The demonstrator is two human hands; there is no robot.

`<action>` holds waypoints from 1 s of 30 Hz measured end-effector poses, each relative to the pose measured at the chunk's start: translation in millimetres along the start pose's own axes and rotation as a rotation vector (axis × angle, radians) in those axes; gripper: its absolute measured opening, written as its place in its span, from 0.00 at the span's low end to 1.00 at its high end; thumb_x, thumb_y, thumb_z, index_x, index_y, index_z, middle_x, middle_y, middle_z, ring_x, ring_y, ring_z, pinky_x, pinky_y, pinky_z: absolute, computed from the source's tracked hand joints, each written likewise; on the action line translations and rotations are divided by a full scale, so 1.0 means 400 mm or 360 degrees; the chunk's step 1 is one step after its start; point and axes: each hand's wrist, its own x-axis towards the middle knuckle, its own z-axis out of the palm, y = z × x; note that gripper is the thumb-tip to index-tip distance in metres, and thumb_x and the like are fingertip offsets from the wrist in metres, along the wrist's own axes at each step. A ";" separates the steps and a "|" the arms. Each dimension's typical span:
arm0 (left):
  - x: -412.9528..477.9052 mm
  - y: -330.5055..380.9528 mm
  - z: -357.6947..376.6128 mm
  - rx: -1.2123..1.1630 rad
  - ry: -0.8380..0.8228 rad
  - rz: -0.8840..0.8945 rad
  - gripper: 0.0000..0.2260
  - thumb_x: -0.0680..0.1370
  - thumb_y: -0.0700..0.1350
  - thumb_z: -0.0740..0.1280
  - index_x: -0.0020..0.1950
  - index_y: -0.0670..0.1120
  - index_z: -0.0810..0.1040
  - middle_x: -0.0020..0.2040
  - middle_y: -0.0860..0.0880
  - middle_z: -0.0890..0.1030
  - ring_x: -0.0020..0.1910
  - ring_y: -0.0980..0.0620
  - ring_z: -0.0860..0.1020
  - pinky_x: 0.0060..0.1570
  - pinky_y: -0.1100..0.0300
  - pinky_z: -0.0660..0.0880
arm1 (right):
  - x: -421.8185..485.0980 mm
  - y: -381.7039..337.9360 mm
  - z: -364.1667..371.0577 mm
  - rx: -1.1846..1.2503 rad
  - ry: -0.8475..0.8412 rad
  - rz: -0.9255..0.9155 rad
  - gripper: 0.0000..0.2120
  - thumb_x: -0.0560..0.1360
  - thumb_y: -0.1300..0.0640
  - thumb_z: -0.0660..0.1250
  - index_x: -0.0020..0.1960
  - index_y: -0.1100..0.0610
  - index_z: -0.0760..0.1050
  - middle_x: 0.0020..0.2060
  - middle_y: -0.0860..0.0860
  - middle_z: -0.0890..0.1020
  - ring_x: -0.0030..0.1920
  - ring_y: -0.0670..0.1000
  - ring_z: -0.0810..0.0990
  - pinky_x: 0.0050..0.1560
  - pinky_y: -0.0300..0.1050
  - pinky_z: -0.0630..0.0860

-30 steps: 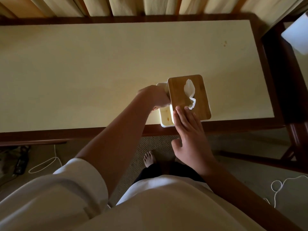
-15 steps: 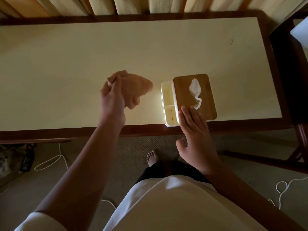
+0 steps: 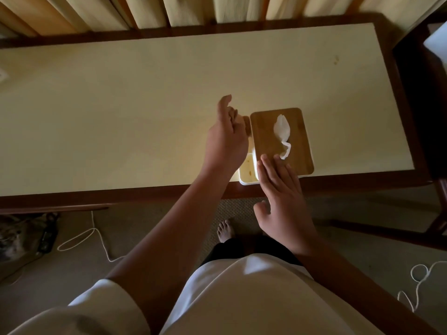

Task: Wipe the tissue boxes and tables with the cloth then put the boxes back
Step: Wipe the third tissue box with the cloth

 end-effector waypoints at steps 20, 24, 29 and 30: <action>0.012 0.040 -0.080 -0.0176 -0.0088 -0.0170 0.25 0.82 0.42 0.65 0.79 0.53 0.68 0.55 0.59 0.86 0.59 0.56 0.83 0.61 0.50 0.80 | -0.004 0.012 0.002 0.0018 -0.0039 -0.0041 0.39 0.75 0.59 0.66 0.83 0.62 0.57 0.83 0.55 0.56 0.84 0.56 0.49 0.82 0.61 0.54; -0.065 0.055 -0.117 -0.0524 -0.0011 -0.0133 0.17 0.83 0.37 0.63 0.68 0.54 0.76 0.49 0.44 0.85 0.44 0.47 0.80 0.44 0.49 0.77 | -0.003 0.011 0.005 0.0026 -0.0003 -0.0047 0.38 0.75 0.60 0.67 0.82 0.62 0.59 0.83 0.56 0.58 0.84 0.56 0.51 0.81 0.63 0.57; -0.136 0.053 -0.106 -0.0032 -0.0212 -0.0128 0.19 0.81 0.39 0.65 0.70 0.54 0.74 0.51 0.54 0.86 0.37 0.59 0.82 0.34 0.60 0.78 | -0.003 0.014 0.009 0.0099 0.0084 -0.0077 0.38 0.72 0.62 0.69 0.81 0.62 0.63 0.82 0.56 0.62 0.83 0.56 0.55 0.81 0.62 0.56; -0.145 0.051 -0.099 0.0060 -0.0313 -0.0168 0.20 0.81 0.39 0.65 0.72 0.53 0.72 0.51 0.57 0.85 0.38 0.63 0.83 0.34 0.64 0.77 | -0.002 0.014 0.009 0.0111 0.0095 -0.0078 0.38 0.72 0.62 0.70 0.81 0.62 0.63 0.82 0.56 0.62 0.83 0.56 0.55 0.81 0.62 0.56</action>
